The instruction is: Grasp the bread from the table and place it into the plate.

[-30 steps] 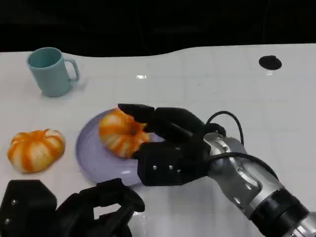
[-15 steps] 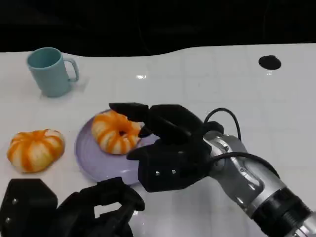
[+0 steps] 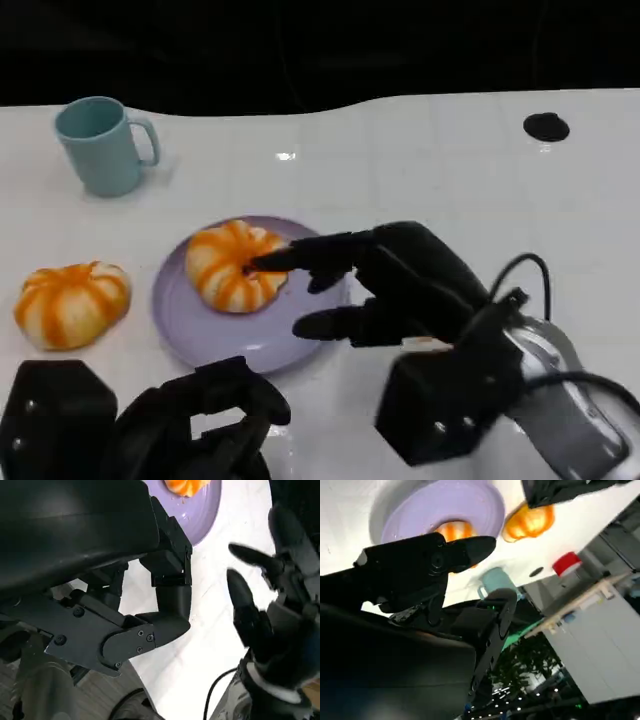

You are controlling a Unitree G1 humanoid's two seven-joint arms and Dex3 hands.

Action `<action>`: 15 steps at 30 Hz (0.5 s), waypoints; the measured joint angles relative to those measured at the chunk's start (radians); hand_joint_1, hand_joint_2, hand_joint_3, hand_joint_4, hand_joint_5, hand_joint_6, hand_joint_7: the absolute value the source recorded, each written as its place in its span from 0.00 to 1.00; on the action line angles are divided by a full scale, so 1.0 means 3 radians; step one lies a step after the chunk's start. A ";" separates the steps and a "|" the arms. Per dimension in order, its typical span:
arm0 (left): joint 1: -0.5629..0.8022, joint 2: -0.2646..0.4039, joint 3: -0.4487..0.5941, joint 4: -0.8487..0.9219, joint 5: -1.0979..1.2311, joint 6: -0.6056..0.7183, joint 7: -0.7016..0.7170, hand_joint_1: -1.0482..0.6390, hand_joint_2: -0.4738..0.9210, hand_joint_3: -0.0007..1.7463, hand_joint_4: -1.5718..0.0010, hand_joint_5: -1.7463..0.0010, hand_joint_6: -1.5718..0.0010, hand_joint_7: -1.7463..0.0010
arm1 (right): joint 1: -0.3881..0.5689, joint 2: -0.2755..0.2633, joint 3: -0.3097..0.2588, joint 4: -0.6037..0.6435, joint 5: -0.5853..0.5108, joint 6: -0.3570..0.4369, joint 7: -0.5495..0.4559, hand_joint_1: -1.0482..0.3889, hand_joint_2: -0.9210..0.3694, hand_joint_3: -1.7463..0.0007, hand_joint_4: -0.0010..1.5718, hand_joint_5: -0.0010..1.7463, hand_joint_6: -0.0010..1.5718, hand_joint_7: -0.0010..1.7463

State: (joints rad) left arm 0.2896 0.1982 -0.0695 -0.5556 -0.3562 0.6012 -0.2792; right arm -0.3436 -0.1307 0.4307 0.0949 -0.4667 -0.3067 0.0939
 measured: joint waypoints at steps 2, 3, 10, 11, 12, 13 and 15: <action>0.0001 -0.0001 0.0004 0.0003 0.0000 0.0000 0.0000 0.41 1.00 0.33 0.58 0.00 0.62 0.17 | 0.0152 -0.0034 -0.0064 -0.0114 0.0105 -0.0086 0.0010 0.57 0.03 0.95 0.44 0.72 0.60 0.22; -0.0001 -0.0001 0.0005 0.0005 -0.0001 0.0000 0.0000 0.41 1.00 0.33 0.58 0.00 0.62 0.17 | 0.0218 -0.0051 -0.0087 -0.0173 0.0150 -0.0111 0.0020 0.57 0.06 0.92 0.43 0.75 0.57 0.30; 0.0000 0.0010 0.0001 0.0046 0.0025 -0.0046 -0.0001 0.40 1.00 0.32 0.58 0.00 0.61 0.17 | 0.0740 -0.0100 -0.0249 -0.0580 0.0565 -0.0205 0.0169 0.65 0.41 0.33 0.43 0.88 0.44 0.67; 0.0000 0.0010 0.0000 0.0048 0.0026 -0.0057 -0.0001 0.40 1.00 0.32 0.58 0.00 0.61 0.17 | 0.0814 -0.0101 -0.0279 -0.0613 0.0625 -0.0259 0.0171 0.66 0.43 0.26 0.42 0.94 0.42 0.74; -0.0003 0.0010 -0.0003 0.0051 0.0027 -0.0060 -0.0001 0.40 0.99 0.32 0.58 0.00 0.61 0.17 | 0.0874 -0.0103 -0.0315 -0.0638 0.0658 -0.0300 0.0171 0.67 0.45 0.21 0.42 0.97 0.41 0.78; -0.0004 0.0009 -0.0005 0.0053 0.0026 -0.0061 -0.0001 0.40 0.99 0.32 0.58 0.00 0.61 0.17 | 0.0944 -0.0116 -0.0352 -0.0678 0.0693 -0.0321 0.0171 0.68 0.46 0.18 0.43 0.99 0.41 0.81; -0.0006 0.0009 -0.0004 0.0057 0.0025 -0.0060 -0.0001 0.40 0.99 0.32 0.58 0.00 0.60 0.17 | 0.1090 -0.0143 -0.0425 -0.0758 0.0783 -0.0352 0.0182 0.69 0.47 0.15 0.46 1.00 0.42 0.83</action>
State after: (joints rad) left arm 0.2879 0.2009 -0.0706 -0.5386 -0.3488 0.5833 -0.2795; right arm -0.0166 -0.1736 0.3031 -0.1325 -0.2317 -0.4122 0.1485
